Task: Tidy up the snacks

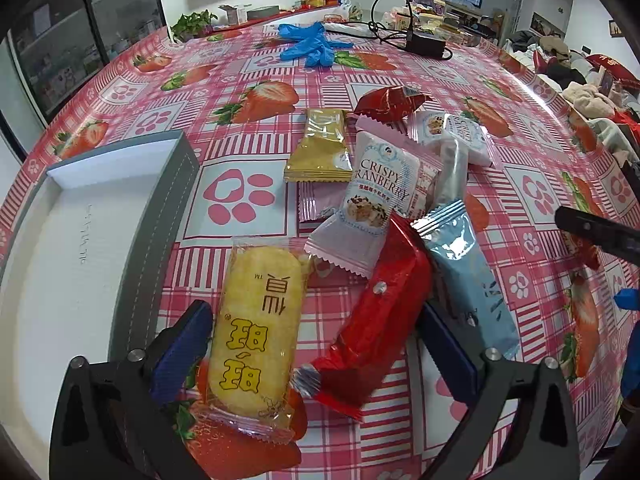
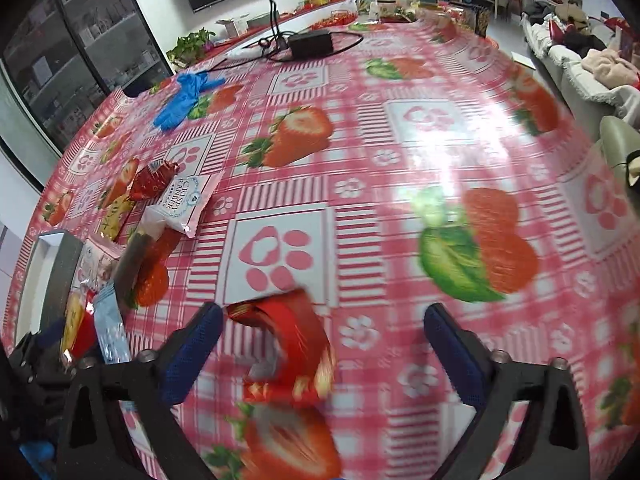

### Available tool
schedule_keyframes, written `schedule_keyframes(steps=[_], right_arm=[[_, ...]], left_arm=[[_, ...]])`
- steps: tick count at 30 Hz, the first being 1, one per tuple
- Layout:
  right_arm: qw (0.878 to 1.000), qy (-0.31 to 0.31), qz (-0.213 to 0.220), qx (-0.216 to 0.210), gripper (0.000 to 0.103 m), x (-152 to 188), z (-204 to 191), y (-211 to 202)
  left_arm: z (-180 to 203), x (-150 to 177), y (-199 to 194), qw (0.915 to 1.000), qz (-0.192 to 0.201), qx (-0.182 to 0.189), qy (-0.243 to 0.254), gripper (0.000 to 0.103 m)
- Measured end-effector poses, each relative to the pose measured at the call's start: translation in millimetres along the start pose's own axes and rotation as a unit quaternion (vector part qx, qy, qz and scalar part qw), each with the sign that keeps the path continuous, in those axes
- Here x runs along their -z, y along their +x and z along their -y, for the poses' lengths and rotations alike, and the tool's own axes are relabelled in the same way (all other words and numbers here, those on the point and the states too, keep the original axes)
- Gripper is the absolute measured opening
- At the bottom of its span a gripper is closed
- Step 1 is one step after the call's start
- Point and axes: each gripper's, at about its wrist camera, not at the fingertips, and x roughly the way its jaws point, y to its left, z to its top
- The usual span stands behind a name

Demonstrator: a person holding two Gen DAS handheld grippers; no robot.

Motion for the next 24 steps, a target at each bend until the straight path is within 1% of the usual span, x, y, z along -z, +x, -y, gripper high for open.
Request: schedule_keyframes(steps=[1, 2, 3, 5, 6, 9, 11, 15, 16, 17, 19, 20, 21, 22, 23, 24], right_arm=[[1.000, -0.022, 0.005, 0.010, 0.062, 0.0, -7.2, 0.1], [0.999, -0.032, 0.005, 0.012, 0.040, 2.3, -10.1, -1.1], [0.999, -0.042, 0.004, 0.013, 0.032, 4.7, -12.1, -2.2], [0.999, -0.052, 0.002, 0.006, 0.030, 9.8, -11.5, -4.8], [0.999, -0.053, 0.001, 0.004, 0.030, 13.0, -10.3, -6.6], [0.998, -0.058, -0.002, -0.005, 0.030, 29.4, -6.7, -16.0], [0.998, -0.063, -0.001, -0.011, 0.030, 44.6, -4.5, -25.1], [0.997, -0.070, 0.005, -0.021, 0.030, 72.2, 1.1, -41.3], [0.997, -0.068, 0.006, -0.026, 0.030, 78.7, 3.9, -45.4], [0.997, -0.065, 0.007, -0.028, 0.030, 80.0, 4.8, -46.7], [0.997, -0.061, 0.008, -0.043, 0.031, 84.7, 8.5, -50.0], [0.997, -0.061, 0.007, -0.048, 0.033, 85.9, 9.2, -51.0], [0.997, -0.063, 0.007, -0.051, 0.052, 86.7, 10.6, -52.4], [0.997, -0.063, 0.009, -0.047, 0.069, 87.0, 11.9, -53.7], [0.997, -0.063, 0.019, -0.038, 0.090, 87.7, 13.9, -57.7], [0.997, -0.064, 0.027, -0.033, 0.090, 88.5, 15.7, -60.6]], left_arm=[[0.6, 1.7, -2.8, 1.0000, 0.005, 0.002, 0.001, 0.088], [1.7, 4.1, -6.3, 0.9999, 0.011, 0.005, -0.001, 0.079], [2.9, 6.1, -9.1, 0.9999, 0.015, 0.003, 0.000, 0.075], [5.9, 14.1, -17.0, 0.9997, 0.022, 0.006, 0.001, 0.057], [6.8, 17.0, -19.6, 0.9997, 0.023, 0.007, 0.000, 0.054], [7.6, 38.7, -33.1, 0.9994, 0.029, 0.019, 0.003, 0.054], [5.5, 55.9, -44.3, 0.9985, 0.038, 0.037, 0.007, 0.054], [-4.4, 70.9, -56.6, 0.9977, 0.041, 0.053, -0.009, 0.060], [-8.7, 71.5, -57.4, 0.9973, 0.039, 0.059, -0.019, 0.066], [-11.5, 71.1, -57.3, 0.9974, 0.037, 0.057, -0.026, 0.075], [-13.4, 70.3, -56.1, 0.9979, 0.034, 0.047, -0.030, 0.080], [-13.6, 69.6, -55.4, 0.9981, 0.032, 0.046, -0.028, 0.080], [-13.0, 69.7, -54.5, 0.9983, 0.028, 0.044, -0.025, 0.080], [-12.5, 68.9, -54.0, 0.9986, 0.024, 0.041, -0.022, 0.080], [-11.6, 68.5, -54.8, 0.9988, 0.024, 0.039, -0.019, 0.080], [-10.9, 68.6, -56.6, 0.9989, 0.026, 0.036, -0.016, 0.080]])
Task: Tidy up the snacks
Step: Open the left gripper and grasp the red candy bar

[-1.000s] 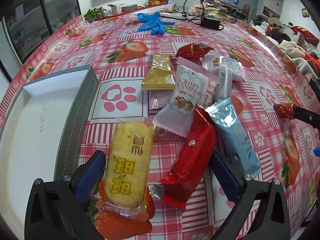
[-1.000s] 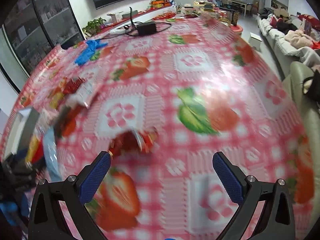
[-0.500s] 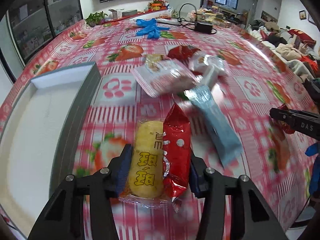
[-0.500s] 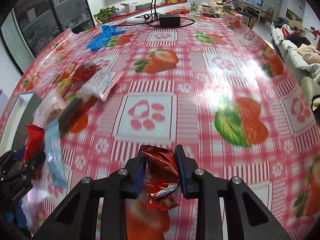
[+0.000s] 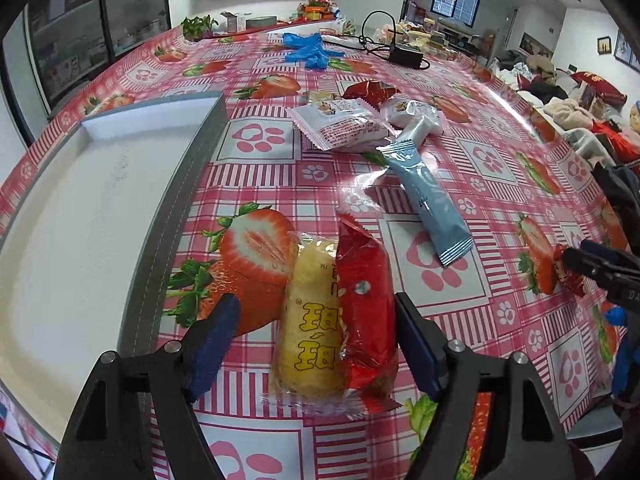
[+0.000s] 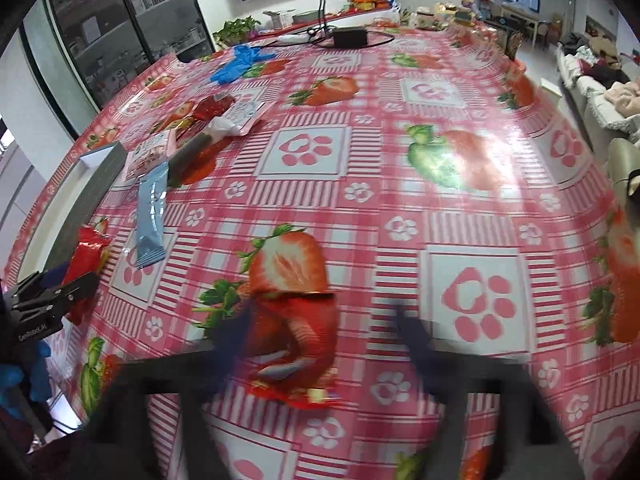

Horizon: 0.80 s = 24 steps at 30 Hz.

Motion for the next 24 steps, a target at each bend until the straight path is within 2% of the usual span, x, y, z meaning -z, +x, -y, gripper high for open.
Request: schedule_keyframes(steps=[9, 13, 17, 24], right_arm=[[1.000, 0.022, -0.007, 0.002, 0.090, 7.4, 18.3, -4.1], [1.000, 0.023, -0.005, 0.000, 0.090, 9.2, 18.7, -6.8], [1.000, 0.019, -0.005, -0.005, 0.090, 8.6, 14.7, -7.0], [1.000, 0.011, -0.004, -0.011, 0.090, 3.0, 0.5, -5.2]], left_arm=[[-4.8, 3.9, -17.0, 0.9998, 0.008, 0.017, 0.007, 0.080], [4.9, 2.3, -31.0, 0.9990, 0.018, 0.028, 0.028, 0.080], [26.6, -2.3, -26.5, 0.9978, 0.010, 0.016, 0.064, 0.080], [49.6, -5.7, -14.1, 0.9967, -0.007, -0.004, 0.081, 0.080]])
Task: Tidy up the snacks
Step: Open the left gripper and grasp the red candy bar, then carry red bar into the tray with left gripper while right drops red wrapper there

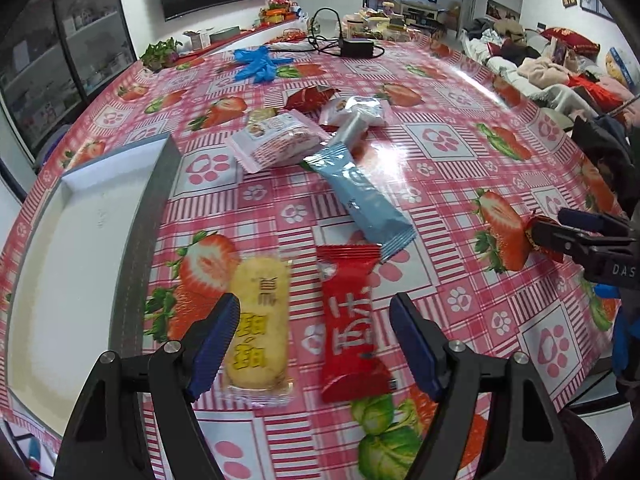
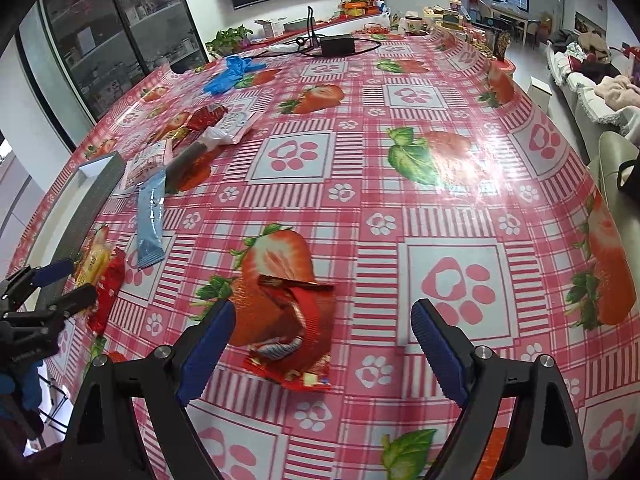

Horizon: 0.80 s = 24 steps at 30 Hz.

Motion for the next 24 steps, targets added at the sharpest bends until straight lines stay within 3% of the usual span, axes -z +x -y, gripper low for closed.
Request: schedule_keyframes(steps=[5, 9, 11, 16, 18, 19, 20, 21, 22, 24], right_arm=[[1.000, -0.013, -0.007, 0.002, 0.090, -4.6, -11.5, 8.3], [1.000, -0.021, -0.014, 0.009, 0.090, -4.6, -15.9, 14.4], [0.999, -0.019, -0.021, 0.016, 0.090, -4.2, -15.5, 19.6], [0.998, -0.035, -0.020, 0.044, 0.089, -4.2, -21.4, 25.0], [0.997, -0.042, -0.014, 0.058, 0.068, -3.1, -23.2, 22.3], [0.997, -0.040, -0.012, 0.057, 0.062, -3.0, -22.4, 20.1], [0.998, -0.039, -0.013, 0.058, 0.048, -3.0, -21.5, 19.2], [0.998, -0.035, -0.013, 0.054, 0.033, -3.1, -18.9, 17.6], [0.998, -0.029, -0.014, 0.052, 0.029, -2.4, -15.3, 15.8], [0.999, -0.010, -0.018, 0.030, 0.029, -0.7, -8.4, 11.9]], left_arm=[[20.2, 0.1, -2.6, 0.9996, 0.000, -0.007, 0.028, 0.080], [28.0, 0.7, 16.5, 0.9983, -0.040, -0.029, 0.030, 0.080], [35.8, 1.4, 20.3, 0.9970, -0.038, -0.051, 0.044, 0.081], [40.9, -3.9, 25.2, 0.9977, -0.040, -0.045, 0.032, 0.081], [41.3, -5.3, 25.8, 0.9980, -0.041, -0.039, 0.027, 0.072], [40.7, -6.6, 26.1, 0.9986, -0.045, -0.017, 0.020, 0.055], [38.4, -6.9, 26.1, 0.9986, -0.051, 0.014, 0.005, 0.035], [38.6, -6.9, 25.2, 0.9984, -0.050, 0.024, 0.001, 0.028], [39.7, -6.3, 24.1, 0.9985, -0.050, 0.023, 0.003, 0.022], [40.6, -3.7, 20.7, 0.9983, -0.048, 0.033, 0.002, 0.022]])
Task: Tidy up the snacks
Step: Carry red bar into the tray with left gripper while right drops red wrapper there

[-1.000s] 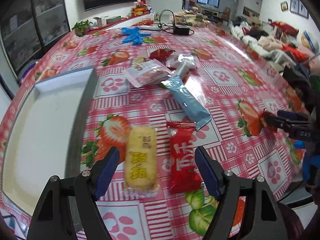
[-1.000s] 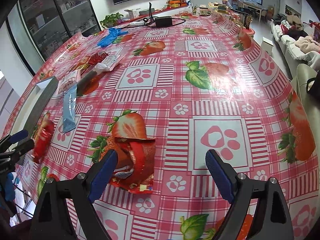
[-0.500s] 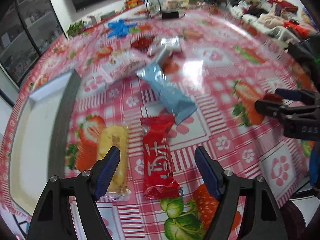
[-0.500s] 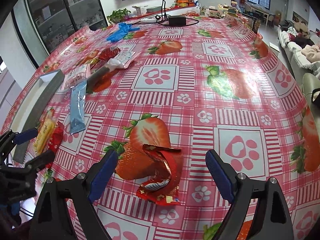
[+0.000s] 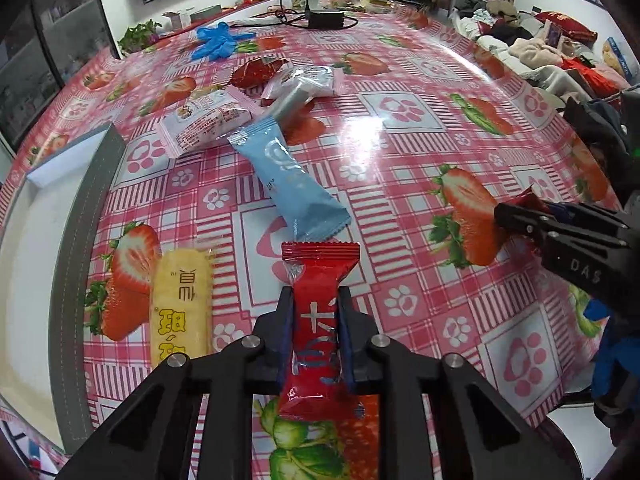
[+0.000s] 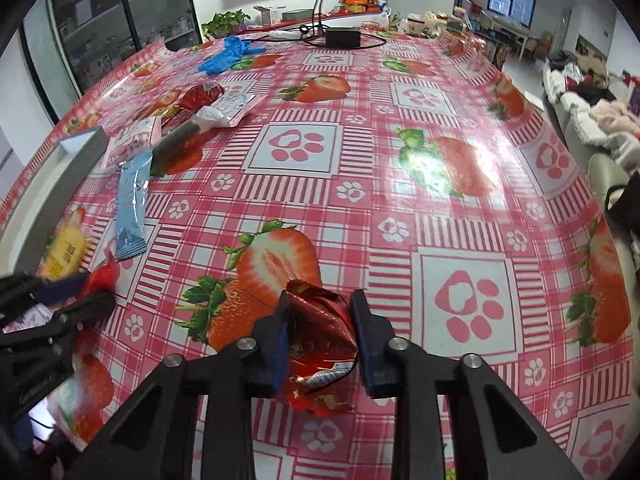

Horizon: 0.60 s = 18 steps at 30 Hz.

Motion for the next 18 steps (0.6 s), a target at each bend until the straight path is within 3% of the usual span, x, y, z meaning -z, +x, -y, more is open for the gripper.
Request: schedule_keyframes(steps=[5, 18], right_arm=[[0.998, 0.030, -0.006, -0.046, 0.029, 2.8, 4.6, -7.3], [0.996, 0.019, 0.020, -0.090, 0.029, -28.5, -35.7, -35.5]], left_arm=[[-7.6, 3.9, -19.4, 0.9993, 0.024, 0.025, -0.014, 0.022], [-74.5, -2.5, -73.4, 0.9924, 0.086, 0.037, -0.080, 0.022]])
